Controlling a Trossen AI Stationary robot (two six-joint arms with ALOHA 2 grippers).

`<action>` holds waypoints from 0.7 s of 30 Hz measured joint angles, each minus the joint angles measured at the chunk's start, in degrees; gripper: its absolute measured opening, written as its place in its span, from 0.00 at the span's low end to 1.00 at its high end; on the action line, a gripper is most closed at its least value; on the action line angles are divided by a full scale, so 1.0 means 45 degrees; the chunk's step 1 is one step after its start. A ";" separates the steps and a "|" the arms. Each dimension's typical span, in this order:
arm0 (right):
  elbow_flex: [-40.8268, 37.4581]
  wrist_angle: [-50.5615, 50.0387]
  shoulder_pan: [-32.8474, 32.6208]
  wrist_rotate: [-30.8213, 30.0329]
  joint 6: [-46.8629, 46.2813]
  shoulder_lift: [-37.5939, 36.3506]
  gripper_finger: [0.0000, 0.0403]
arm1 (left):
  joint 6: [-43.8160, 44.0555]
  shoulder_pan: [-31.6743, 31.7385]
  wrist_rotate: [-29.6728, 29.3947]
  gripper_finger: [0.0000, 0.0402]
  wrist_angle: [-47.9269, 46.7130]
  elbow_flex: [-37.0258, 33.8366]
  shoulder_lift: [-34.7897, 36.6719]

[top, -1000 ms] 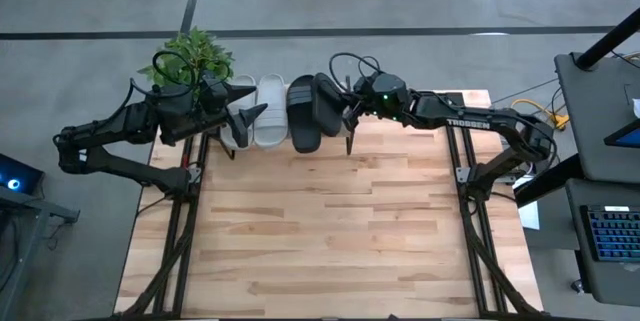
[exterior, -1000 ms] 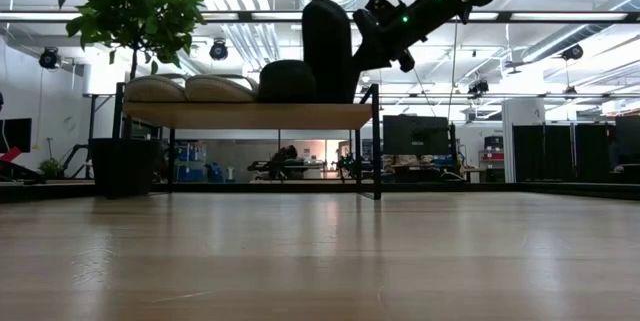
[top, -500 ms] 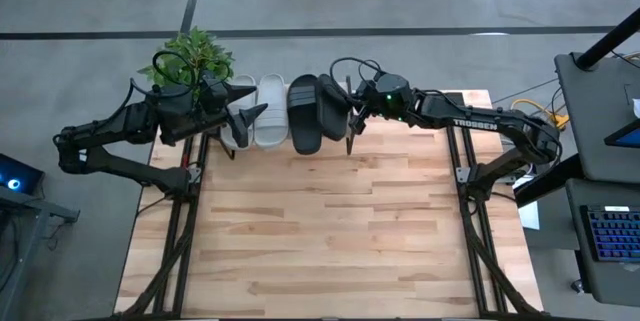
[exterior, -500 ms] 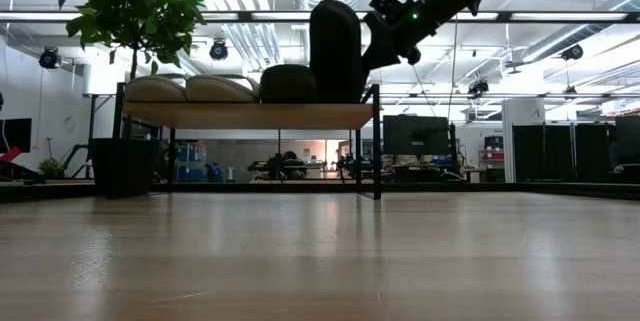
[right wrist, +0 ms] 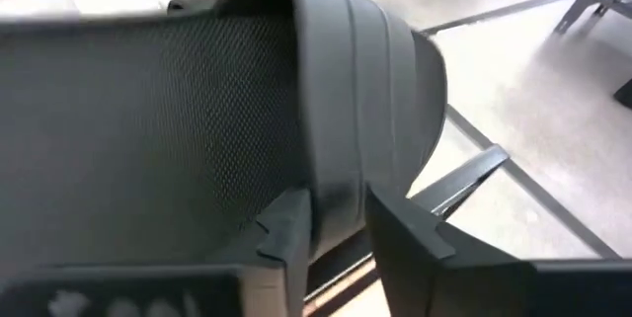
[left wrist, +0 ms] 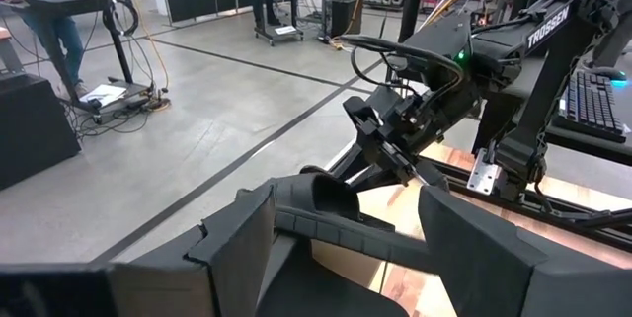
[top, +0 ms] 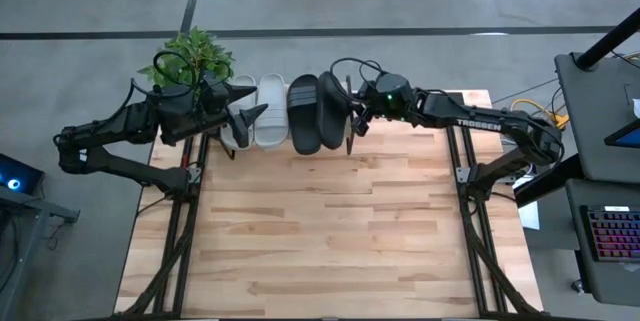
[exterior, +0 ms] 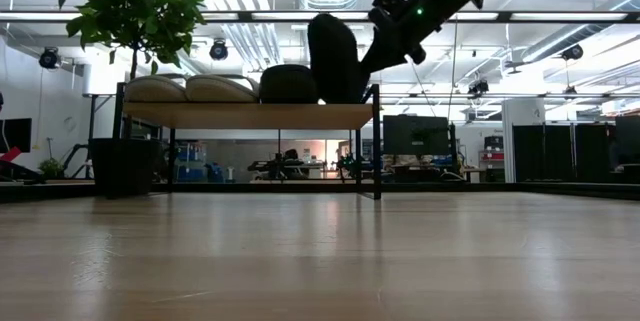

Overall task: Pick and place slides into the shelf
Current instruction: Adjust the right black slipper on the shelf

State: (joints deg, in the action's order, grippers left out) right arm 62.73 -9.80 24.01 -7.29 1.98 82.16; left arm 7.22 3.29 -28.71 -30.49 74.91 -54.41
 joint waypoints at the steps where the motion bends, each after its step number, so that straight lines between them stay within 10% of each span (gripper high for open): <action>1: 0.0116 -0.0234 0.0000 -0.0002 -0.0001 -0.0026 0.25 | 0.0000 -0.0001 -0.0002 0.59 0.0007 0.0000 0.0000; 21: 0.2206 -0.1409 -0.0736 0.1784 0.0757 -0.0099 0.35 | 0.0015 0.0000 0.0000 0.59 0.0002 0.0000 0.0000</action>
State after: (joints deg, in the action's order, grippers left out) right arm 72.65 -16.14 20.70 0.74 5.39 81.71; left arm 7.29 3.29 -28.71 -30.48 74.91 -54.41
